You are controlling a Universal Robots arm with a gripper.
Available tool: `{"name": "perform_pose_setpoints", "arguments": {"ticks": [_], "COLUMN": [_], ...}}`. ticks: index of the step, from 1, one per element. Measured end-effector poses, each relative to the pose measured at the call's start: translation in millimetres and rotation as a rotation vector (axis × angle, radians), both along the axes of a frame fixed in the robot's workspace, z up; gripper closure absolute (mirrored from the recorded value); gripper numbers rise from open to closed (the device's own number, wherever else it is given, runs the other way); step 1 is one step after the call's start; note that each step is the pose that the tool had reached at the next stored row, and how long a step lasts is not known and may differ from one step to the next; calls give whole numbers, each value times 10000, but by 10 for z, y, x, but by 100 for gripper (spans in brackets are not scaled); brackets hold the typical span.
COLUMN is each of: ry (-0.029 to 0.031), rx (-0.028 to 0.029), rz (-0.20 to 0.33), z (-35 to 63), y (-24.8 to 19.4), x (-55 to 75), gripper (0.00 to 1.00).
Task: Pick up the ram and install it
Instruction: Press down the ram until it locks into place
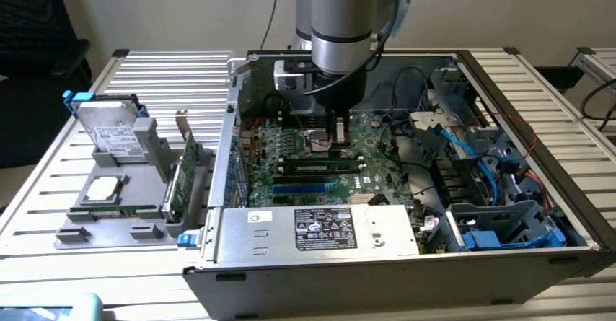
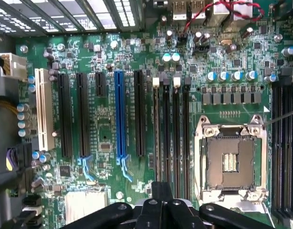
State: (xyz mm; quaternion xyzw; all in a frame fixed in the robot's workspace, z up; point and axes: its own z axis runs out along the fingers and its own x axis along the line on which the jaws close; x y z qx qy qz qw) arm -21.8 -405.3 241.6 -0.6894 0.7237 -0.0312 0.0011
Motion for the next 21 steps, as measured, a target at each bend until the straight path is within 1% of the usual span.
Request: {"name": "perform_pose_setpoints", "arguments": {"ticks": [13, 16, 21], "ry": [-1, -4, -3], "rx": [2, 3, -16], "rz": [-25, -24, -25], "z": [-1, -1, -14], "y": [0, 0, 7], "x": [-400, -420, -471], "gripper": [89, 89, 89]}}
